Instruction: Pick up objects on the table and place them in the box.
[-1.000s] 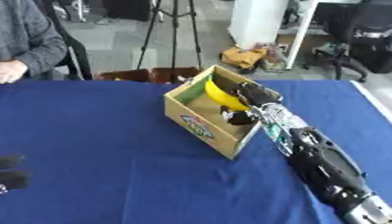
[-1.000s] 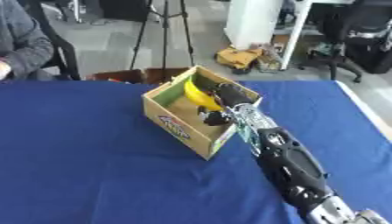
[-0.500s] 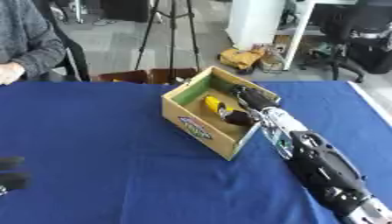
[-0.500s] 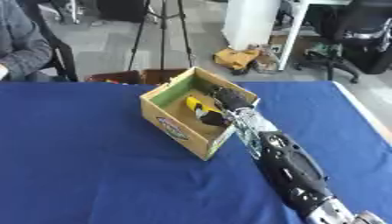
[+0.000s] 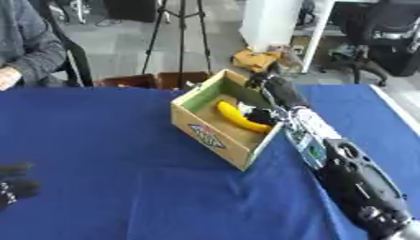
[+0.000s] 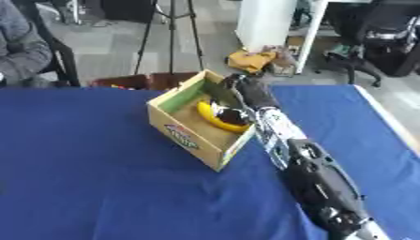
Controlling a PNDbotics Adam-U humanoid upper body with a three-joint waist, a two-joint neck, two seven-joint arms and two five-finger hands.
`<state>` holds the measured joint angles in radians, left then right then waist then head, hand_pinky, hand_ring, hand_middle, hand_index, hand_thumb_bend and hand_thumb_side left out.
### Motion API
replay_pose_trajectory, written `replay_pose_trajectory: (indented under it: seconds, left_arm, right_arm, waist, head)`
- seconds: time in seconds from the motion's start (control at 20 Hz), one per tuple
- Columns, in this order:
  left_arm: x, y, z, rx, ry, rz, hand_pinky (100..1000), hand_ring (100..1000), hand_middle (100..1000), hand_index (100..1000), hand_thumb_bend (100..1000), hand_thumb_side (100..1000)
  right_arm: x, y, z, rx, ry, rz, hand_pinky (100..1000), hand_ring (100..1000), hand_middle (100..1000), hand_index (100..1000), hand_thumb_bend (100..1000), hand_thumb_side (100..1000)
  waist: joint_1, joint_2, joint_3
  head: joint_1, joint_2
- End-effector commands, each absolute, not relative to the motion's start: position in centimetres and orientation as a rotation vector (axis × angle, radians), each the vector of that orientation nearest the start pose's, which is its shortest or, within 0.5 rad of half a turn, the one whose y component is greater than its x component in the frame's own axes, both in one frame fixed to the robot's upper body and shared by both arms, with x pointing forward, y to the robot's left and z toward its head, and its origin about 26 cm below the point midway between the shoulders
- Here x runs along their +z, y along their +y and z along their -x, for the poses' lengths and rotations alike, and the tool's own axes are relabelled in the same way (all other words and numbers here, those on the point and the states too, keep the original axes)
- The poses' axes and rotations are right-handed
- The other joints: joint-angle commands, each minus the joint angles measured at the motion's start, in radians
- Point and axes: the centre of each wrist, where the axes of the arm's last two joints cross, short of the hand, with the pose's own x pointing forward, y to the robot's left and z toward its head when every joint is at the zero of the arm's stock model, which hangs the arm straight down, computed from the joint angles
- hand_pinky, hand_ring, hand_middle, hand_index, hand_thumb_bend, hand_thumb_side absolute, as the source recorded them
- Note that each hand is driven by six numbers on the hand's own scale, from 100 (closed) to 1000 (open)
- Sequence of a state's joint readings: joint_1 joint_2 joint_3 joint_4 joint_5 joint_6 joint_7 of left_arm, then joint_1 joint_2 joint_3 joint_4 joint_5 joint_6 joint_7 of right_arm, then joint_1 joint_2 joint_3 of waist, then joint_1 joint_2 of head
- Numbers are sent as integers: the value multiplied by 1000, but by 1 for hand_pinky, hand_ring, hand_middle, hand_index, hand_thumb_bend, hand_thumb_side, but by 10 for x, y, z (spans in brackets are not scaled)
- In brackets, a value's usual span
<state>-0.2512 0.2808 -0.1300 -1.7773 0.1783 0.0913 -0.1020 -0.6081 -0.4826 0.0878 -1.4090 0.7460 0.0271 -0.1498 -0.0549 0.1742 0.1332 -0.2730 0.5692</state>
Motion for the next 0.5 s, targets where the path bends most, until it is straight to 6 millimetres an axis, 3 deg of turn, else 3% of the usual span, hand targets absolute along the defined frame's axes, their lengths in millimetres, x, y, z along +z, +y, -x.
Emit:
replay_pose_trajectory:
  seconds: [0.05, 0.3, 0.5]
  left_arm:
    - [128, 245, -320, -361, -1898, 141, 717, 674, 731, 689, 214, 1000]
    - [125, 257, -318, -315, -1897, 80, 718, 677, 733, 689, 216, 1000]
    - [125, 265, -317, -279, -1904, 30, 718, 680, 735, 688, 220, 1000]
  right_arm:
    - [217, -287, -374, 641, -2104, 1032, 510, 544, 575, 702, 100, 697]
    - [207, -285, -320, 337, -2239, 619, 485, 525, 552, 678, 100, 791]
    - [182, -292, -291, 145, -2201, 448, 479, 520, 549, 669, 100, 867]
  waist:
    - [3, -14, -20]
    - [0, -19, -81]
    - [-7, -17, -119]
  head:
    - [38, -2]
    - [109, 18]
    - [147, 33]
